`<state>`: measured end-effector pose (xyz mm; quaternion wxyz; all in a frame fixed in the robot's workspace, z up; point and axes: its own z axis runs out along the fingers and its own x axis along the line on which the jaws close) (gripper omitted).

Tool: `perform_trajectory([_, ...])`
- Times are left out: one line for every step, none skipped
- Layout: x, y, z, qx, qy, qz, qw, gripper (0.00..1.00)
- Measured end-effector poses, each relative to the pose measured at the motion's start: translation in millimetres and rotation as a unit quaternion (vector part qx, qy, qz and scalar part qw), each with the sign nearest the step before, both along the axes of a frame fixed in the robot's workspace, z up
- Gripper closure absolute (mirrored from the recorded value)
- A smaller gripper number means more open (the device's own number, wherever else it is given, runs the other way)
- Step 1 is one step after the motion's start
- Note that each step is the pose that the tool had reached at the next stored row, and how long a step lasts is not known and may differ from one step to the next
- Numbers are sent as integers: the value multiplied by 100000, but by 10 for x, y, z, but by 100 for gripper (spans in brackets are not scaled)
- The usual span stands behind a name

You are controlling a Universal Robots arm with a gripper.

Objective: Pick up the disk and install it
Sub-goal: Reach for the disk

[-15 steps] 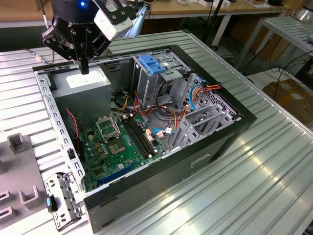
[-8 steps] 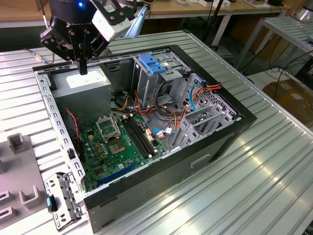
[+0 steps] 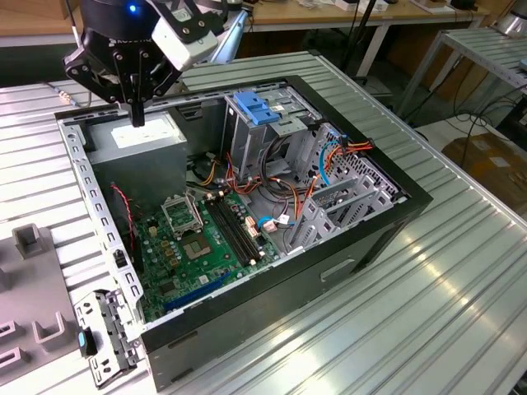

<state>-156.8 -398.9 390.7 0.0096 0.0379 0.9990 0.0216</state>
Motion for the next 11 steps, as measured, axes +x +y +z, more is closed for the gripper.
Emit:
perform_trajectory([-2, 0, -1, 0, 8, -1, 100000, 89])
perform_trajectory([-5, 0, -1, 1, 18, 0, 100000, 89])
perform_trajectory([-7, 0, -2, 2, 28, 2, 100000, 89])
perform_trajectory([-9, 0, -2, 1, 38, 0, 100000, 89])
perform_trajectory([-11, 0, -3, 0, 48, 0, 100000, 89])
perform_trajectory([-13, 0, -3, -3, 61, 0, 100000, 89])
perform_trajectory([-14, 0, -4, -3, 73, 0, 100000, 89])
perform_trajectory([-16, 0, -4, -4, 81, -2, 100000, 89])
perform_trajectory([-19, 0, -5, -1, 89, 0, 100000, 89])
perform_trajectory([-22, 0, -6, -3, 104, -1, 100000, 89])
perform_trajectory([-23, 0, -6, -3, 113, -1, 100000, 89])
